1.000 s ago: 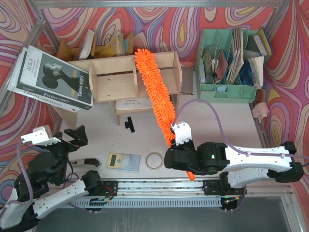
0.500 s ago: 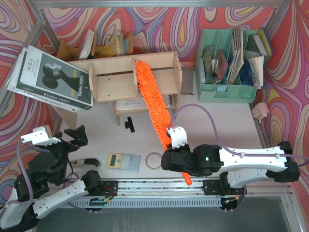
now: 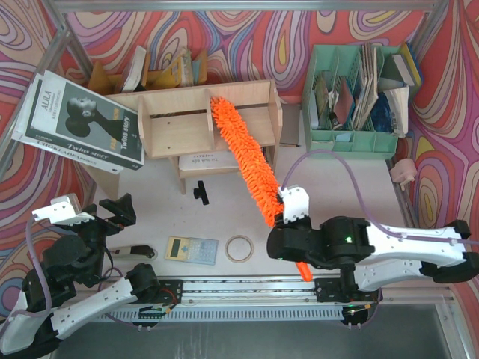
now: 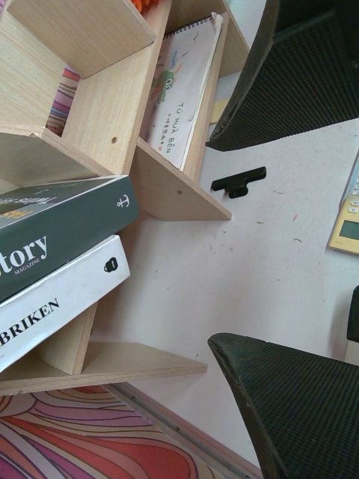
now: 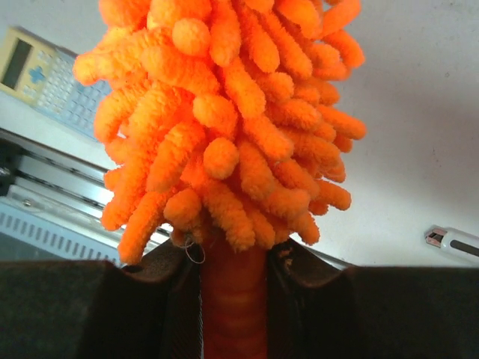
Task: Dust the bookshelf with a duster
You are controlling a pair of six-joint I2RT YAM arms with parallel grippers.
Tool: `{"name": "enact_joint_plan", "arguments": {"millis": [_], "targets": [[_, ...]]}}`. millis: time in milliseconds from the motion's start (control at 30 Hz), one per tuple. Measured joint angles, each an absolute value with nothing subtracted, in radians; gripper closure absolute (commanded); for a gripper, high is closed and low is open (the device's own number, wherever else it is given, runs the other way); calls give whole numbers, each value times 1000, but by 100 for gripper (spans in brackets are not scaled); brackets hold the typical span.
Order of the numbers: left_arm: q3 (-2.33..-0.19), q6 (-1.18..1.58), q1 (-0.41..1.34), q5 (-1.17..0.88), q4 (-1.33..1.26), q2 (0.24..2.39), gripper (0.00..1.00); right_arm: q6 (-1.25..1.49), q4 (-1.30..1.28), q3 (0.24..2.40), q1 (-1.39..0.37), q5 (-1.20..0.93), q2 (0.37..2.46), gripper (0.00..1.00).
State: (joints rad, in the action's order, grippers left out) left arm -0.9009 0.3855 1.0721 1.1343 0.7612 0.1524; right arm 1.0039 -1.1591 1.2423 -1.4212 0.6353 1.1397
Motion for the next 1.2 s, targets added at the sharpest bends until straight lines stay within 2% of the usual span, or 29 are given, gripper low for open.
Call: {"name": "enact_joint_plan", "arguments": {"millis": [467,633,933,1200], "targets": [[-901,385,1072,1134,761,152,1,1247,-1362,1294,-1427,680,1097,100],[-901,385,1072,1134,761,152,2,1184,-1309,1291,-1423,667,1109,100],[-901,385,1072,1134,761,152,2,1016,-1043,1279,-1420,602,1216,100],[-901,385,1072,1134,761,152,1,1161,-1175,1267,-1423,639,1147,100]]}}
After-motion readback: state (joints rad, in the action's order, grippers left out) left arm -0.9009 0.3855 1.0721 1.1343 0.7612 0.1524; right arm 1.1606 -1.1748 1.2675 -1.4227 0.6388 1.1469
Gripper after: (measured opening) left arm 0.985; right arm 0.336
